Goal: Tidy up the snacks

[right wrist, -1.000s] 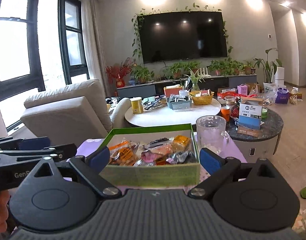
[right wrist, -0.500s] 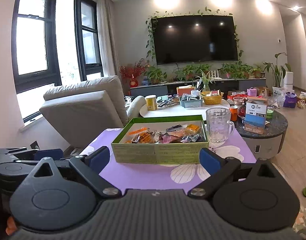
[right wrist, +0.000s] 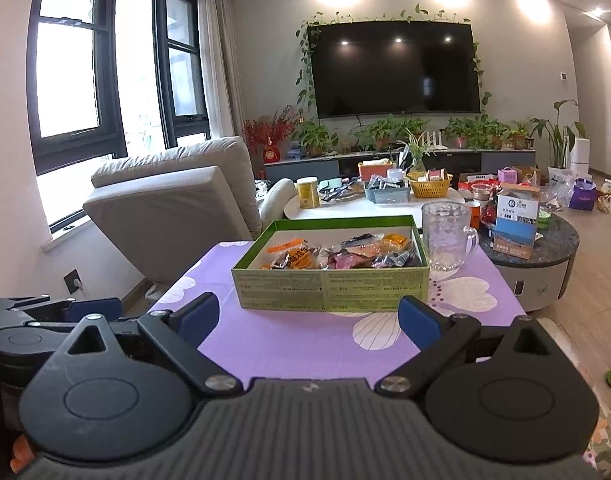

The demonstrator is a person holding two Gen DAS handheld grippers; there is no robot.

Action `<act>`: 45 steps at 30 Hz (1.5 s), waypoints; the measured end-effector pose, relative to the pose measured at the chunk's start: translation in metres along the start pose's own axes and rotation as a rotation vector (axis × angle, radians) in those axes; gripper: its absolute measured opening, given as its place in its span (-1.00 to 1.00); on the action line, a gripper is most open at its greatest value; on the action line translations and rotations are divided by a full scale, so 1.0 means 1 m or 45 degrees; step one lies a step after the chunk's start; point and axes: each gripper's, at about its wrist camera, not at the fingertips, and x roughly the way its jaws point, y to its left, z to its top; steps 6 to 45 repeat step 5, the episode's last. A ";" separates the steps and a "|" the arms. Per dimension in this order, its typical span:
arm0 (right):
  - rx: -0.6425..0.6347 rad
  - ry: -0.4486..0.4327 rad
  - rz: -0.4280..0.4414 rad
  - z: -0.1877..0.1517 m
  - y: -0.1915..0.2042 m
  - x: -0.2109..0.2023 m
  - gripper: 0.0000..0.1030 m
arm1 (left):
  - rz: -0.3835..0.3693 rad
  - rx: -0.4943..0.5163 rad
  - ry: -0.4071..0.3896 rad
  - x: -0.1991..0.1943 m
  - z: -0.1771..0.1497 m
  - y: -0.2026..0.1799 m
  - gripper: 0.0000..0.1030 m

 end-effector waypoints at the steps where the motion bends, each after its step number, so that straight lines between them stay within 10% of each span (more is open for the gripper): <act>1: 0.003 0.004 0.000 -0.002 0.001 0.000 0.00 | 0.001 0.003 0.004 0.001 -0.001 -0.001 0.06; 45: 0.019 0.018 0.002 -0.005 -0.002 0.000 0.00 | 0.008 0.011 0.023 0.002 -0.003 -0.002 0.06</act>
